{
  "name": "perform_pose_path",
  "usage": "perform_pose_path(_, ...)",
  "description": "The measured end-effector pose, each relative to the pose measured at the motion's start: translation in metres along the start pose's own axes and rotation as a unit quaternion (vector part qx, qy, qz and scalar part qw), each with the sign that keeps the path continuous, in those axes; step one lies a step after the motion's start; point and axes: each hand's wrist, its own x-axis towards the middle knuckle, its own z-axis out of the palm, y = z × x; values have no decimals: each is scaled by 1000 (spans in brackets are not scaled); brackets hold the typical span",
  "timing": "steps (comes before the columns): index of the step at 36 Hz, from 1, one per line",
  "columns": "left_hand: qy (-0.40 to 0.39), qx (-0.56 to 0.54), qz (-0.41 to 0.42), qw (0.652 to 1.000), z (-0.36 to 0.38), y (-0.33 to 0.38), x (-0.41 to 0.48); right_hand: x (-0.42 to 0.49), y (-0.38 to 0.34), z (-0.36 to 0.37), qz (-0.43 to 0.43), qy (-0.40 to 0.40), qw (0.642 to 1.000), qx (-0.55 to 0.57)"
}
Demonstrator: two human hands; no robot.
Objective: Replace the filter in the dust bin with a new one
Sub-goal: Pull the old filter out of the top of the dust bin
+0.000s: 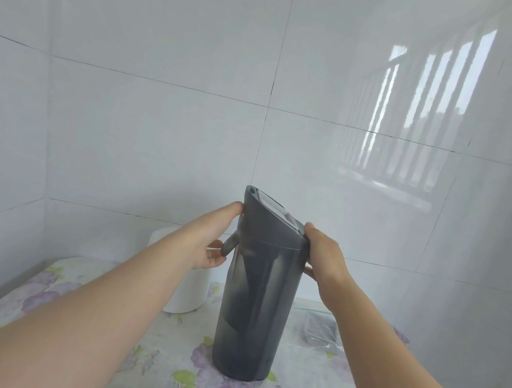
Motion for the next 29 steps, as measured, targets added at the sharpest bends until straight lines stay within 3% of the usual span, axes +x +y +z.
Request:
perform_pose_path(9, -23, 2, -1, 1000, -4, 2, 1, -3, -8, -2, -11, -16, 999, -27)
perform_pose_path(16, -28, 0, 16, 999, -6, 3, 4, -13, -37, 0, -78, -31, 994, -76)
perform_pose_path(22, -38, 2, 13, 999, -9, 3, 8, -6, -57, -3, -113, -82, 979, -149)
perform_pose_path(29, -48, -12, 18, 999, -9, 1, 12, 2, -83, -7, -99, -158, 954, -236)
